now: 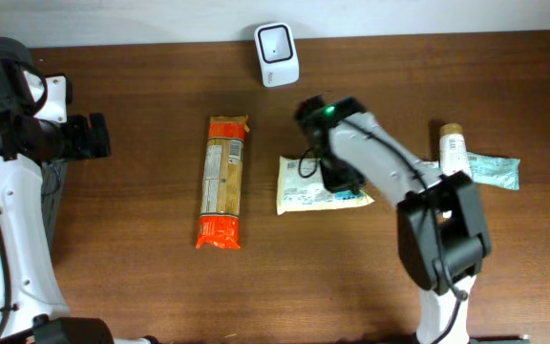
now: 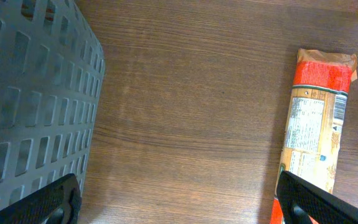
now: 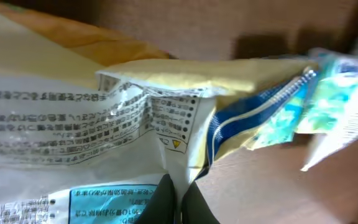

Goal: Scan the item barcode

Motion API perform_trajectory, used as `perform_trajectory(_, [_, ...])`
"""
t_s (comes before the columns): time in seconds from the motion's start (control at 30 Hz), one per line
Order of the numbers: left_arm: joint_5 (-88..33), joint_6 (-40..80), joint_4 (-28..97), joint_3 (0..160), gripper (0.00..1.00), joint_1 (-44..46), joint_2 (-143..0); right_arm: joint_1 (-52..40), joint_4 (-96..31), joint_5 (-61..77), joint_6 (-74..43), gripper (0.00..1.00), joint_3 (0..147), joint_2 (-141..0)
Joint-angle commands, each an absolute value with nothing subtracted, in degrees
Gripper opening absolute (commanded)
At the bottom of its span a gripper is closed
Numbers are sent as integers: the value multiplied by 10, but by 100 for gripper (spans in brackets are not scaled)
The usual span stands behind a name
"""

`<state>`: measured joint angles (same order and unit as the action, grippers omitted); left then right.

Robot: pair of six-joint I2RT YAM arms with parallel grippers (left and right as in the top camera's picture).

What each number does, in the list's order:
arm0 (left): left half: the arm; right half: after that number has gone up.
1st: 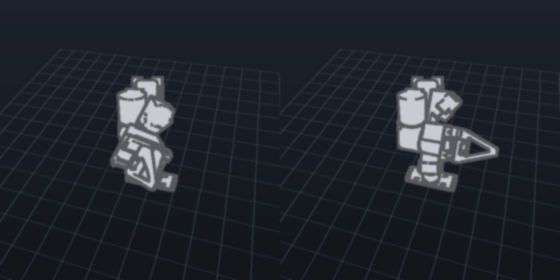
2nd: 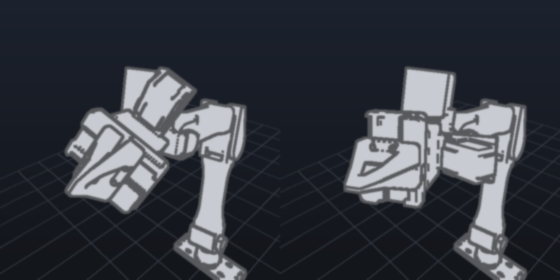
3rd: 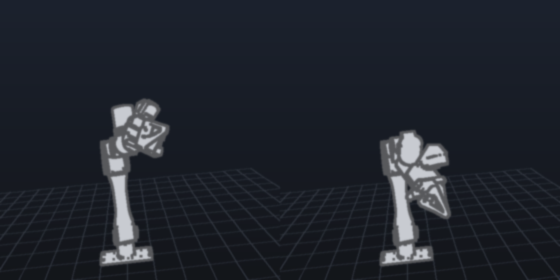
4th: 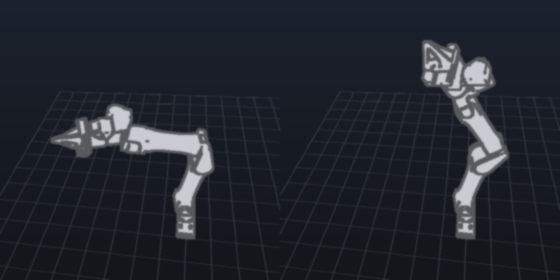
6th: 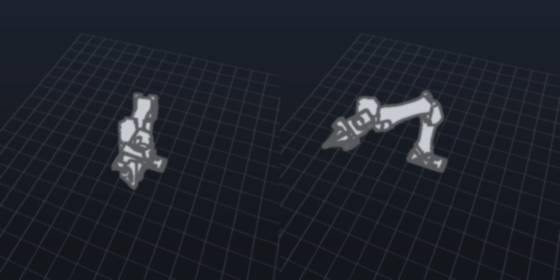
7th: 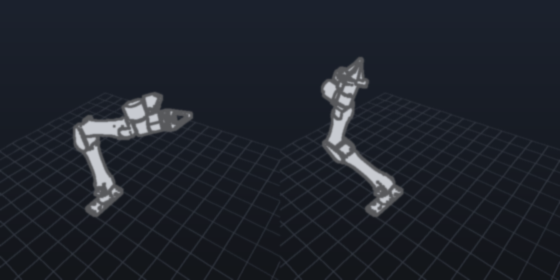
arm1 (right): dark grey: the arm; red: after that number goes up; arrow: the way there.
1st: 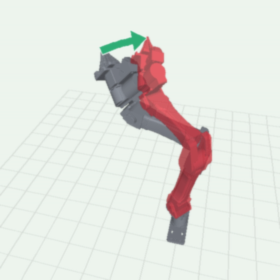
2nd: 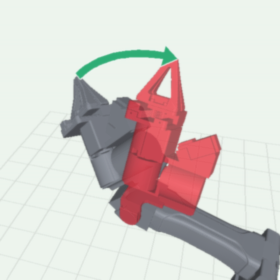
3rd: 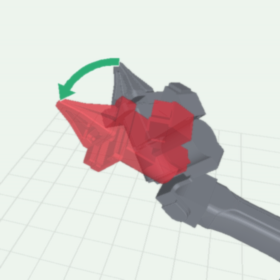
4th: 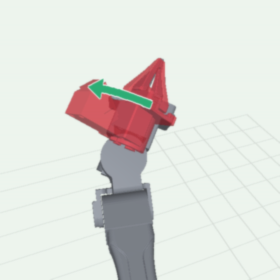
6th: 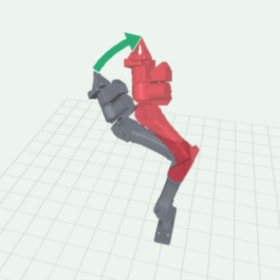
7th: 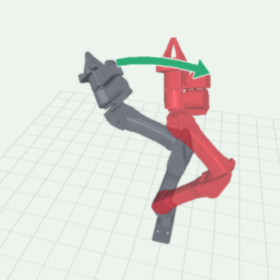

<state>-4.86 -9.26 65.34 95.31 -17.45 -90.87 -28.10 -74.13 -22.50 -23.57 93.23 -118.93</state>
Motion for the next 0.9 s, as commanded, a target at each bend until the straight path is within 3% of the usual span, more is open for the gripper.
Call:
perform_trajectory(0.0, [-49,-100,653,957,99,-178,-908,-327,-731,-348,-295,4,942,-1185])
perform_trajectory(0.1, [-49,-100,653,957,99,-178,-908,-328,-728,-348,-292,4,945,-1184])
perform_trajectory(0.2, [-49,-100,653,957,99,-178,-908,-295,-696,-246,-219,54,948,-1184])
perform_trajectory(0.23, [-49,-100,653,957,99,-178,-908,-266,-675,-168,-178,59,948,-1184])
perform_trajectory(0.33, [-49,-100,653,957,99,-178,-908,-175,-641,9,-105,63,947,-1185])
perform_trajectory(0.47, [-49,-100,653,957,99,-178,-908,-54,-568,280,23,79,916,-1195])
perform_trajectory(0.6, [-49,-100,653,957,99,-178,-908,-29,-552,340,92,88,914,-1248])
perform_trajectory(0.87, [-49,-100,653,957,99,-178,-908,-45,-604,419,210,87,906,-1335])
